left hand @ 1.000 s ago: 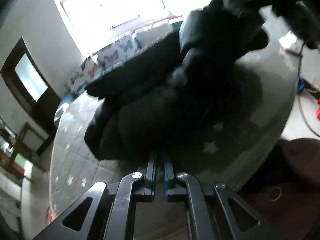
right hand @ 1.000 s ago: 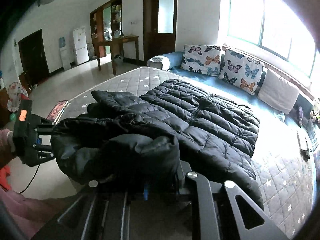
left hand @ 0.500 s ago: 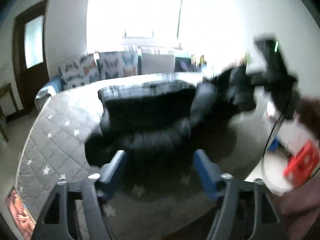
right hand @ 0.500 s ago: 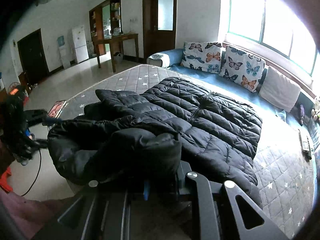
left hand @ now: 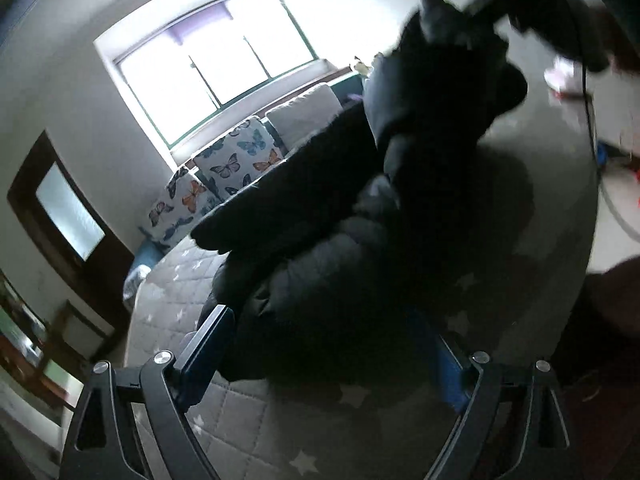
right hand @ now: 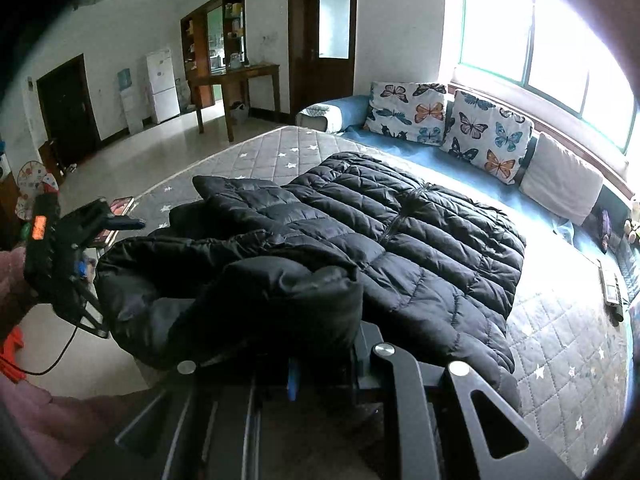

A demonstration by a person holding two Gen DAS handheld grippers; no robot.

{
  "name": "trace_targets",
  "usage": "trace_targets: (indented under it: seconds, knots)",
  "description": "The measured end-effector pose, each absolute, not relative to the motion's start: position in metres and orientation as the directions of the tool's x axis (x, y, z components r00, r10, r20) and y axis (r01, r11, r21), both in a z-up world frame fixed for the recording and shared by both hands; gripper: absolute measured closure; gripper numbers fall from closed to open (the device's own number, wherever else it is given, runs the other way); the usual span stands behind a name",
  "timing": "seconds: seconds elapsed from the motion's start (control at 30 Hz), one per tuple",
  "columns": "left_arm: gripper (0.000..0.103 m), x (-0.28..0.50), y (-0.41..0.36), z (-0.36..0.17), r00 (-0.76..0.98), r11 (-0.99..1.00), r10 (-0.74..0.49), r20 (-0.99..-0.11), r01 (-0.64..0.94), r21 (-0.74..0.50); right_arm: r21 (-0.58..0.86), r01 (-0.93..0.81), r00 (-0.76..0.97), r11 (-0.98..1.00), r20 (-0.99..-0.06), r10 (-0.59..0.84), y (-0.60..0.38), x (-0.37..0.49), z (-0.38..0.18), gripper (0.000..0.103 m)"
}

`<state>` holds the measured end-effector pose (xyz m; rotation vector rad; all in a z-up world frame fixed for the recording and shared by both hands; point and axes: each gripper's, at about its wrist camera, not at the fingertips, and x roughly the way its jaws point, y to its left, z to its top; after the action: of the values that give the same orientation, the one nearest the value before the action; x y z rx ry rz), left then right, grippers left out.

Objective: Fold large clothes

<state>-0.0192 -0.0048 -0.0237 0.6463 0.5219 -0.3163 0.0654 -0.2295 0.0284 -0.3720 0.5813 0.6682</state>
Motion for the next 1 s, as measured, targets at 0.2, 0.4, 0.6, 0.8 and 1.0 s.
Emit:
trace_targets:
  seconds: [0.2,0.4,0.6,0.8,1.0]
  knots:
    - [0.057,-0.007,-0.014,-0.037,0.847,0.733,-0.097,-0.523,0.416,0.538,-0.142,-0.661,0.654,0.737,-0.591,0.472,-0.231,0.057,0.025,0.083]
    - [0.067,-0.021,-0.010,-0.040,0.841,0.771,-0.118,-0.527,0.413,0.485,-0.159,-0.647,0.687,0.746,-0.547,0.479,-0.241,0.024,0.016,0.085]
    - [0.068,-0.059,-0.005,-0.033,0.822,0.821,-0.172,-0.544,0.425,0.382,-0.128,-0.641,0.693,0.757,-0.522,0.498,-0.260,-0.012,0.015,0.086]
    - [0.067,-0.098,0.005,-0.019,0.788,0.856,-0.218,-0.576,0.438,0.275,-0.119,-0.654,0.676,0.747,-0.536,0.507,-0.269,-0.051,0.019,0.086]
    - [0.067,-0.066,0.008,-0.002,0.785,0.890,-0.223,-0.578,0.406,0.209,-0.096,-0.639,0.694,0.763,-0.500,0.518,-0.263,-0.018,0.035,0.086]
